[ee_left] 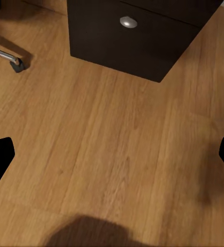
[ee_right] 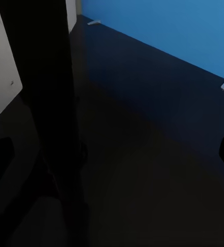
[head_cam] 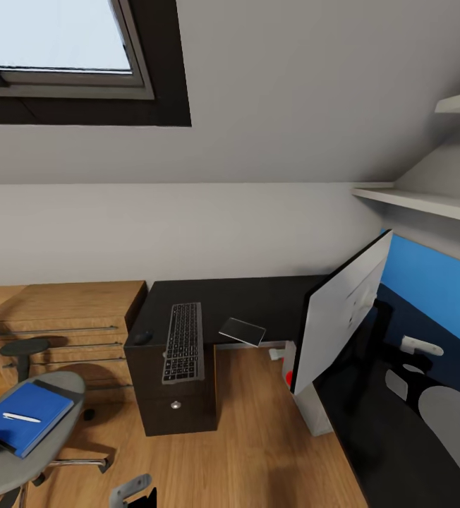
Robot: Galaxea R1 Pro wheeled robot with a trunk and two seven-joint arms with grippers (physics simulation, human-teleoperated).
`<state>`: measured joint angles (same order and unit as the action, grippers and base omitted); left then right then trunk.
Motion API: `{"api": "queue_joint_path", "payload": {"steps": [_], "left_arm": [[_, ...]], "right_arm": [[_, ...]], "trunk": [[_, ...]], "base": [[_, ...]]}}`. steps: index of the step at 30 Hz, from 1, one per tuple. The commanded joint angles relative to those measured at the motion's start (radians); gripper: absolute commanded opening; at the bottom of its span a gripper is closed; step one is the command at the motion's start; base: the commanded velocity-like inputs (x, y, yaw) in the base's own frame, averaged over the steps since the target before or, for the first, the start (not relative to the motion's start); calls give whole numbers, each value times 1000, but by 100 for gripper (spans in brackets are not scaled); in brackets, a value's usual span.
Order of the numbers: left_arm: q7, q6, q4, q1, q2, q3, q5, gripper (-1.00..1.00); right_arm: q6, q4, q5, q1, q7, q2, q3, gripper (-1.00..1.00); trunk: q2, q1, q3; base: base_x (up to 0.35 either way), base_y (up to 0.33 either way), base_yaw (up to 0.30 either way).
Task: In the bedroom, organize the workspace by keeping the computer under the desk, ensuring the monitor is on the desk, placing the keyboard on the desk next to the monitor, placing the mouse on the desk next to the keyboard, moving the folder from the swivel chair onto the desk next to the mouse, stacking the notebook on top of the folder with the pen on top of the notebook, and positioning the swivel chair next to the desk.
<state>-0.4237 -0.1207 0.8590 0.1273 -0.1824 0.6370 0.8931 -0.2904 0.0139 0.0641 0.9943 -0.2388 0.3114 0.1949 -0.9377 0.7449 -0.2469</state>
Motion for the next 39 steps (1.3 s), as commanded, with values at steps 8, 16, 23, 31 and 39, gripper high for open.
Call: {"api": "queue_joint_path", "payload": {"steps": [8, 16, 23, 31, 39], "left_arm": [[-7, -8, 0, 2, -1, 7, 9, 100], [-7, -7, 0, 2, -1, 7, 9, 100], [-7, -7, 0, 2, -1, 7, 8, 100], [-7, -7, 0, 2, 0, 9, 7, 100], [-7, -7, -11, 2, 0, 11, 9, 100]], "right_arm": [[-9, 1, 5, -12, 6, 0, 1, 100], [-26, 1, 5, -15, 8, 0, 1, 100], [-47, 1, -12, -34, 55, 0, 1, 100], [-129, 1, -32, -50, 90, 1, 1, 100], [-144, 1, -34, -52, 93, 1, 1, 100]], "trunk": [[-57, 31, -27], [-113, 62, -52], [-162, 88, -74], [-162, 88, -74], [-162, 88, -74]], "base": [[0, 0, 0], [0, 0, 0], [0, 0, 0], [0, 0, 0], [13, 0, 0]]}}
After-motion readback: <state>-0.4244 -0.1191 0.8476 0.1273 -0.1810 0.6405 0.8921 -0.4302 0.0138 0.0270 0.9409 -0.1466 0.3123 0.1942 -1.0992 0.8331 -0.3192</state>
